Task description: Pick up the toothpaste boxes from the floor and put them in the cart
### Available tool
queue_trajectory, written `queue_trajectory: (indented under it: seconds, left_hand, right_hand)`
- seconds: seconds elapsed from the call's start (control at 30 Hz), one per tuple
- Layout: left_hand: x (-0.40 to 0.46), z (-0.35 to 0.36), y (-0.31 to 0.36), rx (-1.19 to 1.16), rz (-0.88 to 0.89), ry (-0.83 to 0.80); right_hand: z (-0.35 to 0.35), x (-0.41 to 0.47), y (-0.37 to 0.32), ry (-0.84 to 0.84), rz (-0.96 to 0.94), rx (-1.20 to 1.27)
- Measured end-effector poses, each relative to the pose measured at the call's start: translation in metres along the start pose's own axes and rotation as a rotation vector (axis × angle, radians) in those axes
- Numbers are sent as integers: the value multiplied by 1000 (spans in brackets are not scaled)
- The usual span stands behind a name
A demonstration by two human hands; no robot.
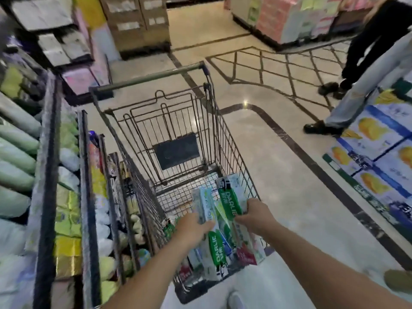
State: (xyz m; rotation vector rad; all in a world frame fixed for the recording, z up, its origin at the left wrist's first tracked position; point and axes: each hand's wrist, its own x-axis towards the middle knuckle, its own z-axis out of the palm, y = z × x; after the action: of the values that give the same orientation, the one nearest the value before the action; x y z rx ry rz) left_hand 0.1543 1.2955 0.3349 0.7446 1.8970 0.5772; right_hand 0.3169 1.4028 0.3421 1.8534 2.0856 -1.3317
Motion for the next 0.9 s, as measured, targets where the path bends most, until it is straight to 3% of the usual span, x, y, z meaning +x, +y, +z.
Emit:
queue_trajectory:
  seconds: [0.17,0.47,0.57,0.73,0.9]
  left_hand:
    - [66,44,-22,69,-178,114]
    - [137,89,-64,365,-235,214]
    - [145,88,-66,412,-250,197]
    - [147,69,-65,686,-203,91]
    - [128,56,-61,667,-138,41]
  right_hand:
    - [37,74,25,-84,-3,-138]
    - [105,133,58,-221,11,-306]
    - [109,137,59,-193,-9,-347]
    - [101,135,59,-271,-50,-349]
    - [91,122,60,-289,-69,-369]
